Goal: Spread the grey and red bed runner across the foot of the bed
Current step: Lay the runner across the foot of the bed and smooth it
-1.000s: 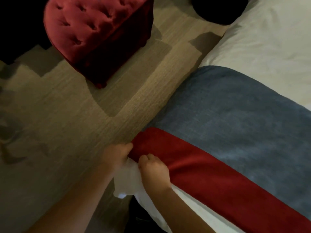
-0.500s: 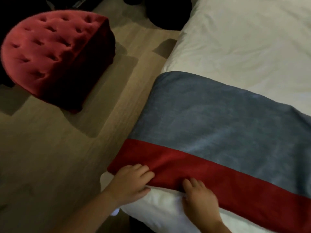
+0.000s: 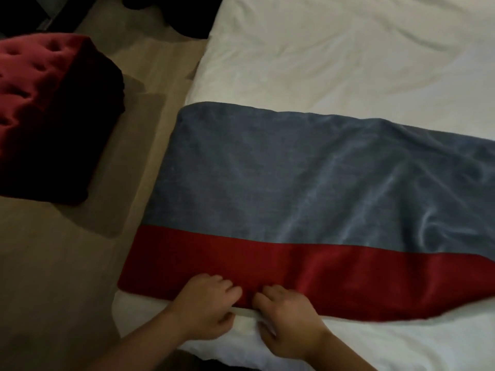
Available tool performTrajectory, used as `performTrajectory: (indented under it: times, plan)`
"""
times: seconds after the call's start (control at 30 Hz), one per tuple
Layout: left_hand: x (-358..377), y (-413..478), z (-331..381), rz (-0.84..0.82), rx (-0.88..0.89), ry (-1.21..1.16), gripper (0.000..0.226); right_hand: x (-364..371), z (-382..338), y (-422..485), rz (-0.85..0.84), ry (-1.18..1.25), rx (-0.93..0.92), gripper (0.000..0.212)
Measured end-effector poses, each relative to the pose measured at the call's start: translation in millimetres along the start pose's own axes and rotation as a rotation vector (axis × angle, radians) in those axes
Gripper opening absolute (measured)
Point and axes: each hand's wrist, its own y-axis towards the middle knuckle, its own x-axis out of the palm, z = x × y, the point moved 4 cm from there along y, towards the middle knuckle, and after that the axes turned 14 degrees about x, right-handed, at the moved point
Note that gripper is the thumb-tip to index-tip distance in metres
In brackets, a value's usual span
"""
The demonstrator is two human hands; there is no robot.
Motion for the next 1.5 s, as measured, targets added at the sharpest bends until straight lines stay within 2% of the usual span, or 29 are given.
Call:
performTrajectory:
  times: [0.13,0.27,0.4,0.47,0.53,0.63,0.7,0.83,0.9,1.1,1.13,1.2,1.27,1.33,1.4,1.5]
  plan:
    - [4,67,45,0.023,0.032,0.029,0.029,-16,50,-28,0.012,-0.06,-0.017,0.026]
    - [2,145,92,0.009,0.026,0.053,0.032,-50,133,-70,0.118,-0.203,0.066,0.022]
    - [-6,216,129,0.055,-0.088,0.005,0.034,-87,217,-116,0.225,-0.31,0.196,0.014]
    - [-6,245,144,0.06,-0.131,-0.042,0.032,-100,256,-138,0.217,-0.295,0.273,0.023]
    - [-1,266,160,0.004,-0.09,-0.023,0.034,-104,281,-159,0.198,-0.268,0.273,0.027]
    - [13,276,176,-0.105,0.008,0.031,0.034,-93,290,-184,0.21,-0.248,0.189,0.005]
    - [20,274,176,-0.145,0.024,0.0,0.032,-82,290,-193,0.2,-0.195,0.167,0.014]
    - [19,288,179,-0.145,0.041,-0.041,0.03,-82,301,-198,0.169,-0.171,0.131,0.006]
    - [17,308,188,-0.157,0.062,-0.056,0.032,-89,314,-201,0.158,-0.182,0.124,0.009]
    - [21,371,226,-0.234,0.242,0.005,0.035,-108,349,-220,0.12,-0.205,0.172,0.012]
    - [20,373,222,-0.258,0.268,0.005,0.036,-109,349,-221,0.085,-0.201,0.158,0.012]
    - [7,378,198,-0.287,0.2,-0.117,0.045,-116,349,-215,0.009,-0.164,0.141,0.026]
    - [-15,384,160,-0.13,0.093,-0.147,0.044,-129,349,-196,-0.01,-0.15,0.136,0.034]
    - [-43,391,110,0.04,-0.039,-0.094,0.033,-146,346,-161,0.034,-0.172,0.139,0.029]
    - [-66,396,45,0.109,-0.236,-0.094,0.024,-167,342,-110,0.085,-0.191,0.148,0.022]
    - [-97,391,-49,0.232,-0.48,-0.046,0.04,-197,341,-21,0.096,-0.196,0.243,0.024]
